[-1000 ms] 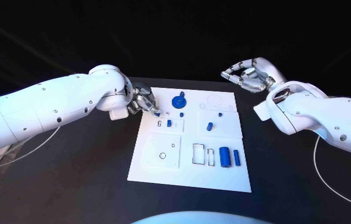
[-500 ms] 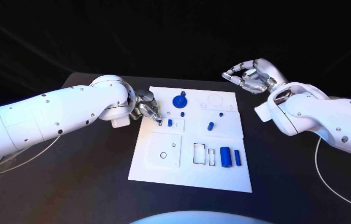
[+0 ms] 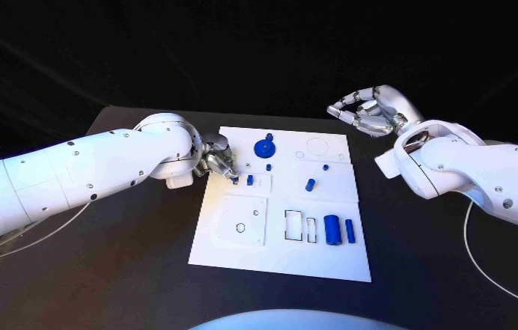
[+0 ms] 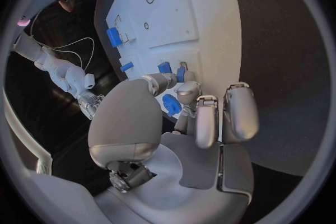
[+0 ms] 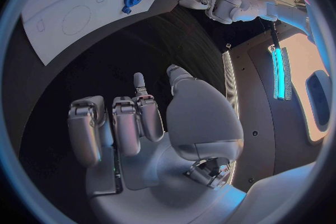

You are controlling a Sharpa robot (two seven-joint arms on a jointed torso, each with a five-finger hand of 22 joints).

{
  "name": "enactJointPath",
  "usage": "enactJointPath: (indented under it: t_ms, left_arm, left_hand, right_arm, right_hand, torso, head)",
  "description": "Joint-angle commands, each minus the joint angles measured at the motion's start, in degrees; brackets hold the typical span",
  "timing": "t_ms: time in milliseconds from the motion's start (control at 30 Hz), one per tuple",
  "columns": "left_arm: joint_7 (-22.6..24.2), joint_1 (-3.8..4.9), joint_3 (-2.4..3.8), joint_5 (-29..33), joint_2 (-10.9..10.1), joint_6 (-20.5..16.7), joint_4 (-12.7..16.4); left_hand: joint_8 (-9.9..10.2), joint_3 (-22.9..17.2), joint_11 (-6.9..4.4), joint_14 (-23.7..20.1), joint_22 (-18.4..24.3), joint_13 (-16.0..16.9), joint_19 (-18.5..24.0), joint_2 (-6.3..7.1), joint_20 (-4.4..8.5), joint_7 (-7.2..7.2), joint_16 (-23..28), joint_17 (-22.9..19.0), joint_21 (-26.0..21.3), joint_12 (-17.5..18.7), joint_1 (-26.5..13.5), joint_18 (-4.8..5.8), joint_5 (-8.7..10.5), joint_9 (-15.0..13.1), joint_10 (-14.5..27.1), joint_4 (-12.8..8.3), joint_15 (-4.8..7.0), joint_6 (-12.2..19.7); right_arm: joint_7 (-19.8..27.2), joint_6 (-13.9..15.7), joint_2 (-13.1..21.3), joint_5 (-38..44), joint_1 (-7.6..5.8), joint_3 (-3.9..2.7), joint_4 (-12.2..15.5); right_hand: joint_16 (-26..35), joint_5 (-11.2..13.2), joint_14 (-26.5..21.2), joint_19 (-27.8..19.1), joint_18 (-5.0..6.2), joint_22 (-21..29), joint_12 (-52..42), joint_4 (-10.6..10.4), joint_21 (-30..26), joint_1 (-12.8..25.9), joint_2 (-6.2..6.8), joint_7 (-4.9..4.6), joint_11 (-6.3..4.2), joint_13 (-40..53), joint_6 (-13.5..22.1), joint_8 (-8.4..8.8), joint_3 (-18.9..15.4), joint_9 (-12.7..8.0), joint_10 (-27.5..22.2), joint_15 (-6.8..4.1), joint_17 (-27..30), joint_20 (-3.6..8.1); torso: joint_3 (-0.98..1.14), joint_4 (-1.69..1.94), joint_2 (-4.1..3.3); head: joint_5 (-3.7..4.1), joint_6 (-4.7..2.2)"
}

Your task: Assemble the parts on the task board

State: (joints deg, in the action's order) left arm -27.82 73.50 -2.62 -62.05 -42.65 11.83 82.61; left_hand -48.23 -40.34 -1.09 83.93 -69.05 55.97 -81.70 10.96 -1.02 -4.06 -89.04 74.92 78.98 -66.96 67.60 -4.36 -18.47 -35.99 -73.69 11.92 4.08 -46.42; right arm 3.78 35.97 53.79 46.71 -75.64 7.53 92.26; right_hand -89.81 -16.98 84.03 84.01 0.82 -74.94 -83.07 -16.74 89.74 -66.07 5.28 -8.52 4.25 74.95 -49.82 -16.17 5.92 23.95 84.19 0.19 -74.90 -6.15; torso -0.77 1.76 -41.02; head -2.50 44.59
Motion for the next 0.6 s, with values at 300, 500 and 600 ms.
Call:
enactJointPath:
  t_ms: [300,500,600]
  left_arm:
    - [-0.08,-0.1,-0.04,-1.55,0.55,1.66,-0.21]
    - [-0.26,-0.11,-0.05,-1.85,0.61,2.55,-0.08]
    - [-0.33,-0.11,-0.06,-2.01,0.64,2.88,-0.06]
  left_hand:
    - [-0.56,-8.77,-0.07,5.74,-0.14,0.29,-0.47,-0.21,-0.05,0.87,-0.32,13.94,0.26,-0.41,-0.56,0.08,-0.04,-0.22,-0.52,-8.23,0.51,-0.42]
    - [-0.66,-8.88,-0.11,5.78,-0.24,0.4,-0.5,-0.1,-0.04,0.92,-0.39,14.06,0.31,-0.51,-0.6,0.1,-0.01,-0.23,-0.59,-8.37,0.53,-0.43]
    - [-0.66,-8.88,-0.11,5.78,-0.24,0.4,-0.5,-0.1,-0.04,0.92,-0.39,14.06,0.31,-0.51,-0.6,0.1,-0.01,-0.23,-0.59,-8.37,0.53,-0.43]
  right_arm:
    - [0.54,-0.76,-0.02,0.18,0.04,0.0,0.08]
    - [0.56,-0.75,0.03,0.15,0.04,0.0,0.11]
    - [0.57,-0.75,0.05,0.15,0.04,0.0,0.13]
  right_hand:
    - [-0.19,-0.22,5.97,5.99,-0.82,-15.06,0.26,0.06,0.26,-0.62,-0.02,0.0,-0.41,9.52,0.29,-0.37,-0.33,0.05,0.49,-0.45,-15.1,0.44]
    - [-0.19,-0.22,5.97,5.99,-0.82,-15.06,0.26,0.06,0.26,-0.62,-0.02,0.0,-0.41,9.52,0.29,-0.37,-0.33,0.05,0.49,-0.45,-15.1,0.44]
    - [-0.19,-0.22,5.97,5.99,-0.82,-15.06,0.26,0.06,0.26,-0.62,-0.02,0.0,-0.41,9.52,0.29,-0.37,-0.33,0.05,0.49,-0.45,-15.1,0.44]
  torso:
    - [-0.03,0.0,0.04]
    - [-0.03,0.04,0.03]
    - [-0.05,0.05,0.04]
  head:
    - [0.07,0.08]
    - [0.13,0.18]
    - [0.12,0.2]
